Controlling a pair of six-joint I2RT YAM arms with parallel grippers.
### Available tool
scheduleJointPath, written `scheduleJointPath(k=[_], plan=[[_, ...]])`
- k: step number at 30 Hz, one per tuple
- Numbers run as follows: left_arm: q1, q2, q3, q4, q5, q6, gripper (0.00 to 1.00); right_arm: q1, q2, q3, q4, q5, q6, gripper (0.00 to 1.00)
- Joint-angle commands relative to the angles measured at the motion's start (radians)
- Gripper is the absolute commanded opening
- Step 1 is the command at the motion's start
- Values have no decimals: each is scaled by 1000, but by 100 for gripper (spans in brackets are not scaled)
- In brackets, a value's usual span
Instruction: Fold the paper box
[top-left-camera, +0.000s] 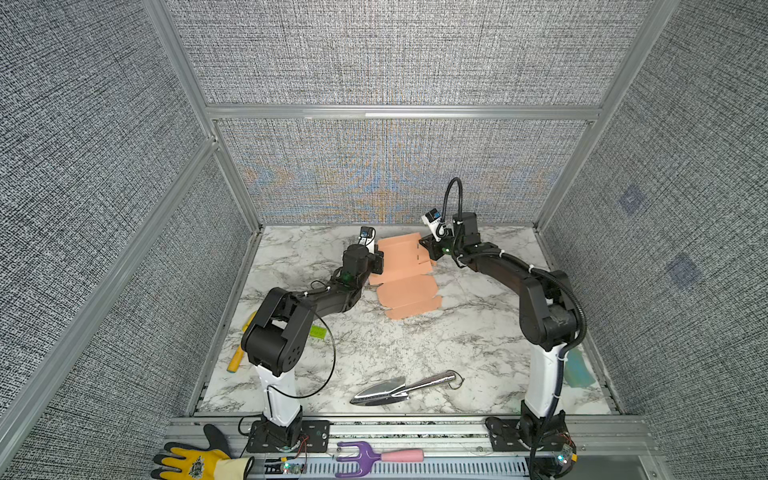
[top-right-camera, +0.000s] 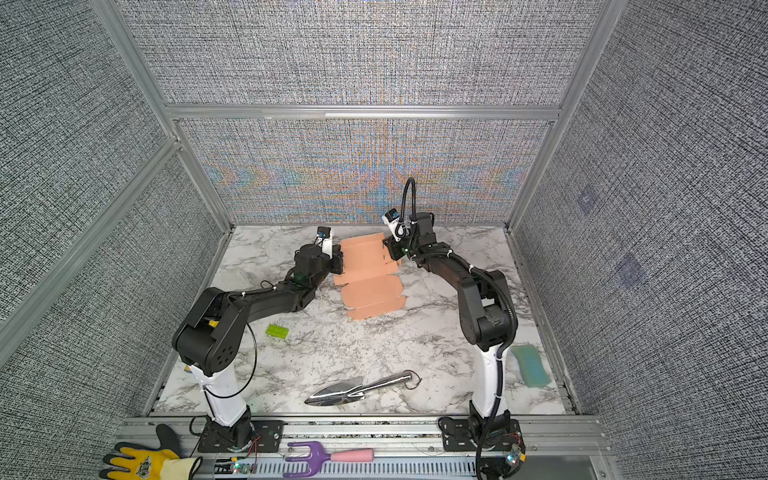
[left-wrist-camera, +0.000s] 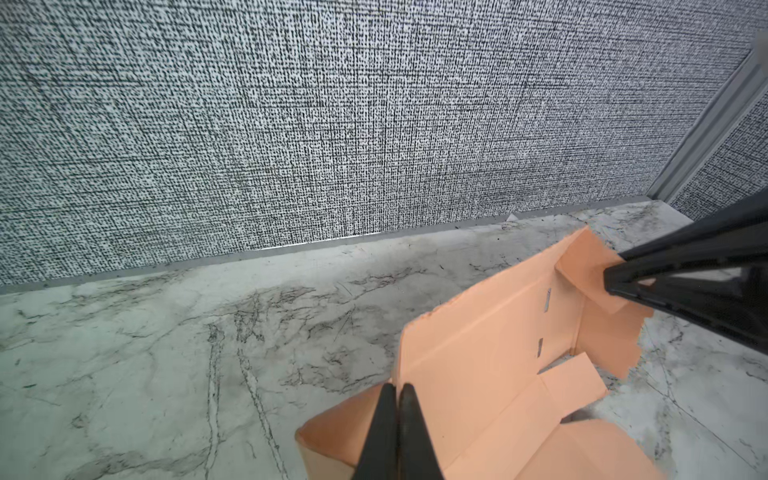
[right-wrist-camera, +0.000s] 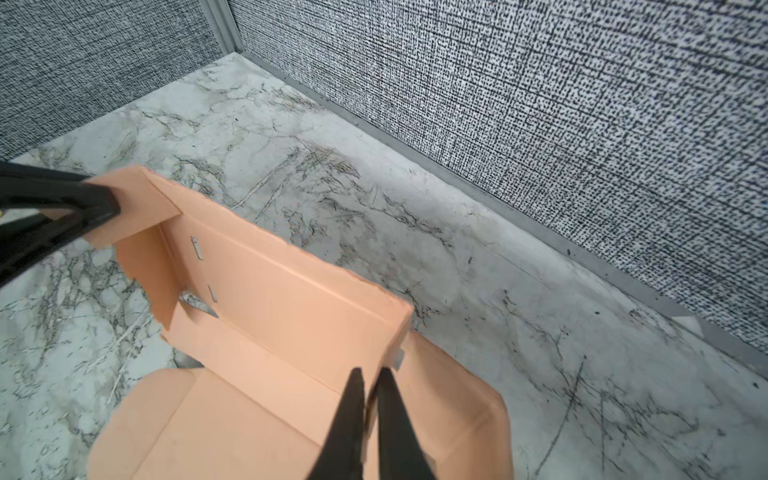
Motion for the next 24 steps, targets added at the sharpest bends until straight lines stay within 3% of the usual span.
scheduleJointPath(k=[1,7,17,24], plan=[[0,0,9,4,4,-20,0,15,-11,-19,60,79,54,2],[-11,4,3,24,-33,-66,0,62,-29,-92,171,203,233,0],[-48,3,-54,113,-210,-165,0,183,-55,-212,311,566,451,0],[-67,23,-71,166,-305,-269,0,242,-65,-237,356,747,578,0]])
